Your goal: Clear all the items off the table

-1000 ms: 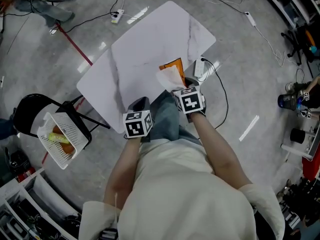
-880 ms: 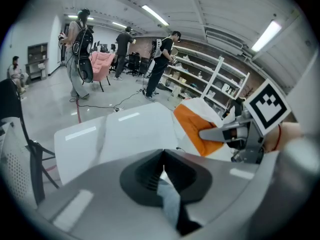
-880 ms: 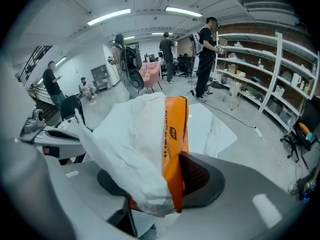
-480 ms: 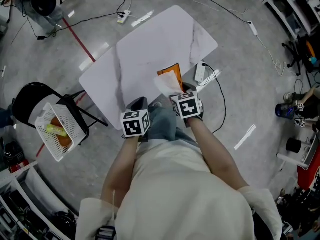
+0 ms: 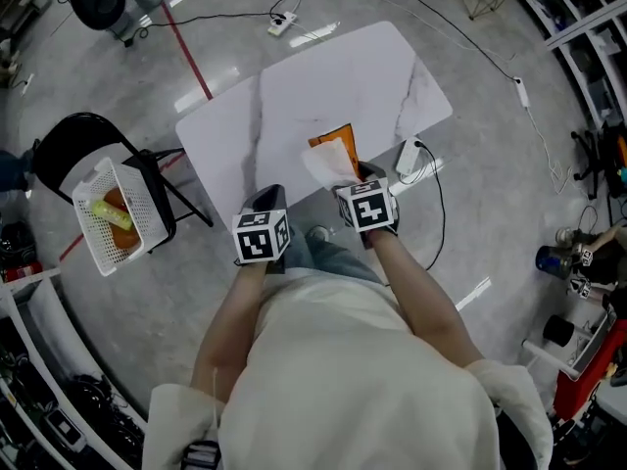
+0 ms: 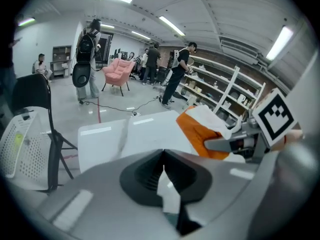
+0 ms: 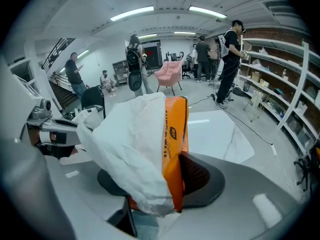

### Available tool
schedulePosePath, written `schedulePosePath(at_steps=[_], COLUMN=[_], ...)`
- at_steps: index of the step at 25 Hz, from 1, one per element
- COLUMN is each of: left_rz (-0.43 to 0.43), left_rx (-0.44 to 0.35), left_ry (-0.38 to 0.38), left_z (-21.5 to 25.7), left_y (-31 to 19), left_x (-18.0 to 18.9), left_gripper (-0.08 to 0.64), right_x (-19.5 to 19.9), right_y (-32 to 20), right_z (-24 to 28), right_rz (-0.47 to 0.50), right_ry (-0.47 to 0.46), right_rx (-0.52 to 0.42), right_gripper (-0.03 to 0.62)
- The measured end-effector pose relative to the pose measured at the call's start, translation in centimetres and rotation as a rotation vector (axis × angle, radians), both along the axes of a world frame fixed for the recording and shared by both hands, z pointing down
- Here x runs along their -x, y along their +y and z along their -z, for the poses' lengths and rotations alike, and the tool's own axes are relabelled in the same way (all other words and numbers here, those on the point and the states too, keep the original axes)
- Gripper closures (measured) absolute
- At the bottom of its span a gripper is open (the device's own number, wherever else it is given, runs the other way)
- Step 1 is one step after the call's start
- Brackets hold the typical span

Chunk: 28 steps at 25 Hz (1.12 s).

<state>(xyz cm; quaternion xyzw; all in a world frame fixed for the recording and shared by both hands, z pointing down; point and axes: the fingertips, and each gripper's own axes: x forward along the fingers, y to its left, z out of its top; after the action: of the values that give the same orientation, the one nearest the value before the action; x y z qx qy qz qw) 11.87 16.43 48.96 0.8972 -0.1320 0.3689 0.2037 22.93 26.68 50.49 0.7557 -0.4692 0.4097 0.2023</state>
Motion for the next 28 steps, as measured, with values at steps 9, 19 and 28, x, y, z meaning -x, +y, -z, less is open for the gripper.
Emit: schedulePosePath(at_steps=[9,19,28], left_rz=[0.205,0.277,0.351], left_rx=[0.007,-0.001,0.006], left_ry=[-0.016,-0.024,-0.009], left_z=[0.0,-0.1,0.7], left_y=[-5.1,-10.0,-15.8], left_x=[7.0,13.3,18.8], left_gripper=[0.551,0.551,0.551], right_x=[4.9,12.0,18.3], right_y=[-7.9,-15.9,-22.2], right_z=[0.2,0.6,0.5], right_rz=[0.230,0.375,0.470], right_ry=[0.001,0.001,-0.009], right_rx=[0.007,-0.011,0.010], right_gripper=[0.342,0.342,0.342])
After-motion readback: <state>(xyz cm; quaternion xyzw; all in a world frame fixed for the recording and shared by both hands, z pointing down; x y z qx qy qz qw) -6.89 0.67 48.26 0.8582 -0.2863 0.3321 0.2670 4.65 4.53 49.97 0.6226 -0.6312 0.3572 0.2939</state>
